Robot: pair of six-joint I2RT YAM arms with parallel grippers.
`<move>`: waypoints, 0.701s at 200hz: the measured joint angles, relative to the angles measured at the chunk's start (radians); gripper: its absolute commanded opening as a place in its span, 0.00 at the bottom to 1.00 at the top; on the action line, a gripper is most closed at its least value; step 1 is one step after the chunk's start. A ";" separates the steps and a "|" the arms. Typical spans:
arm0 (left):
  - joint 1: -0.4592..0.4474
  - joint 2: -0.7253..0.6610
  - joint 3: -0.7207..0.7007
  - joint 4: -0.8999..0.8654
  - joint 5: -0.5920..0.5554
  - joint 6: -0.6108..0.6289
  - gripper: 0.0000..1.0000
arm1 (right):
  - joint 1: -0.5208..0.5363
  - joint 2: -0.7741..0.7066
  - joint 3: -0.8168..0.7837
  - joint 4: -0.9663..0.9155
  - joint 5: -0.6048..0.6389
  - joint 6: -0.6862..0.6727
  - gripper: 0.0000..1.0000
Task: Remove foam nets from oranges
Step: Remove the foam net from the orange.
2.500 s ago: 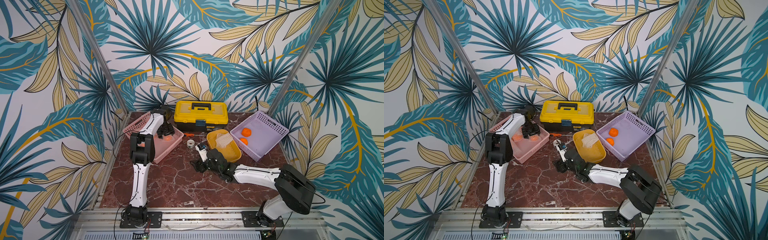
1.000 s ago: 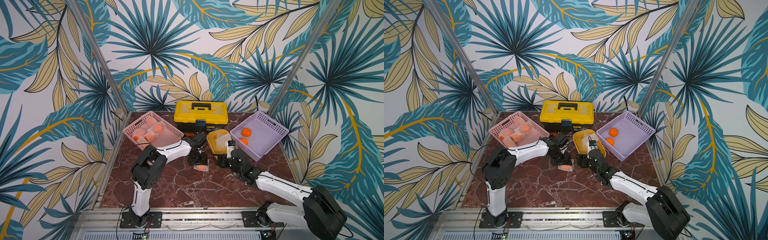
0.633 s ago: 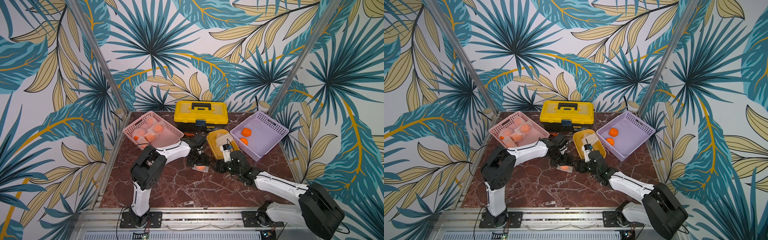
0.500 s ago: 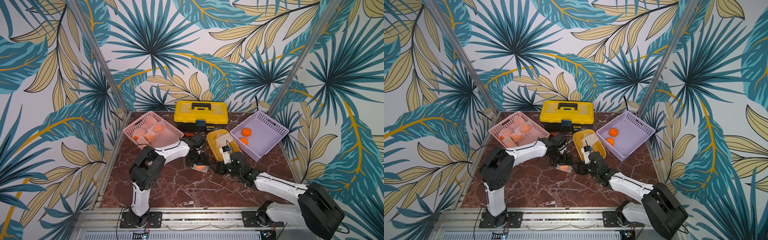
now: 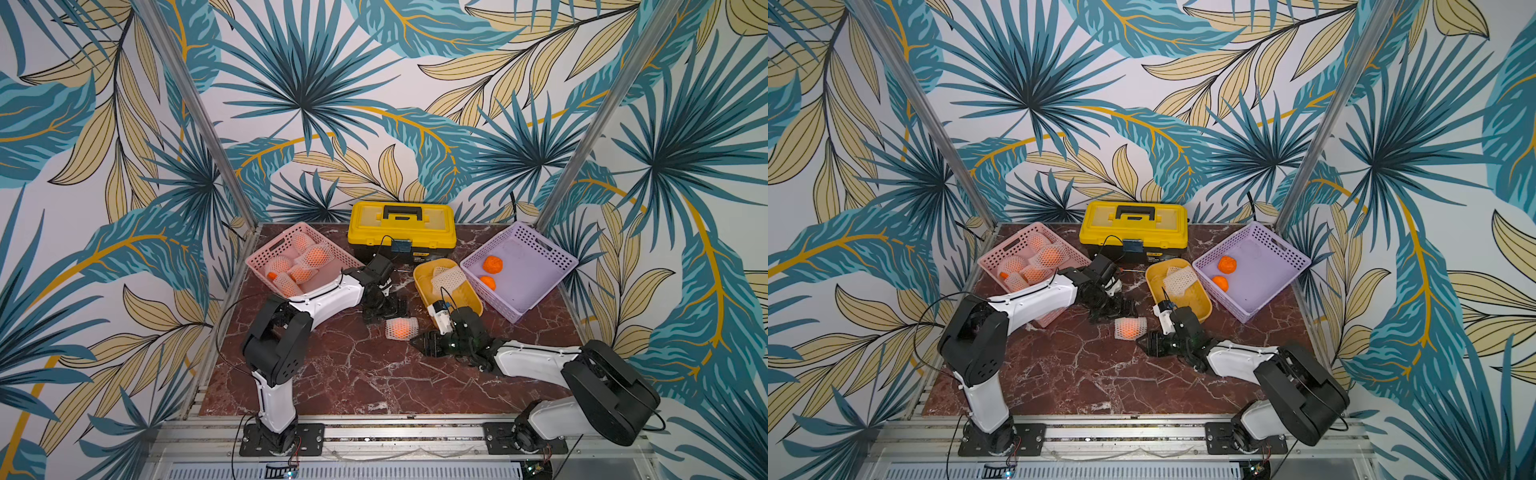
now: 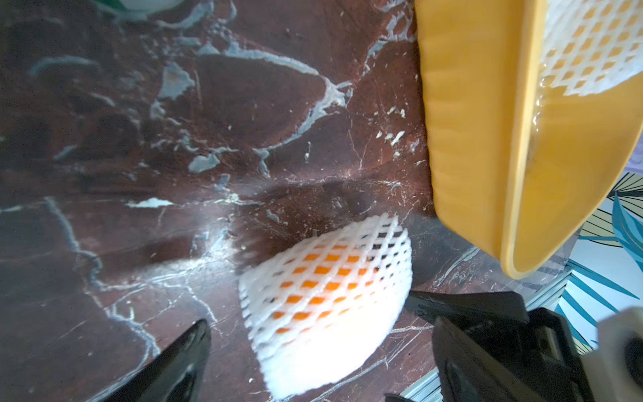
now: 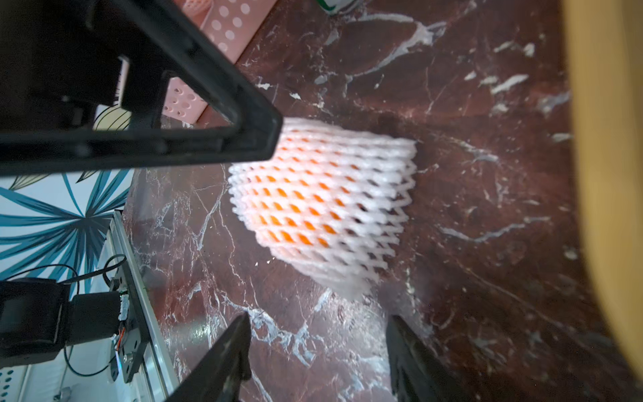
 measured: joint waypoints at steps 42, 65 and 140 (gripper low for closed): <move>0.013 -0.002 -0.017 0.001 0.029 -0.013 0.84 | 0.002 0.050 0.001 0.097 0.032 0.096 0.68; 0.017 -0.006 -0.026 -0.001 0.032 -0.029 0.69 | 0.002 0.084 0.005 0.147 0.048 0.140 0.66; 0.020 -0.008 -0.062 -0.015 0.010 -0.005 0.50 | 0.002 0.161 0.026 0.231 0.084 0.195 0.56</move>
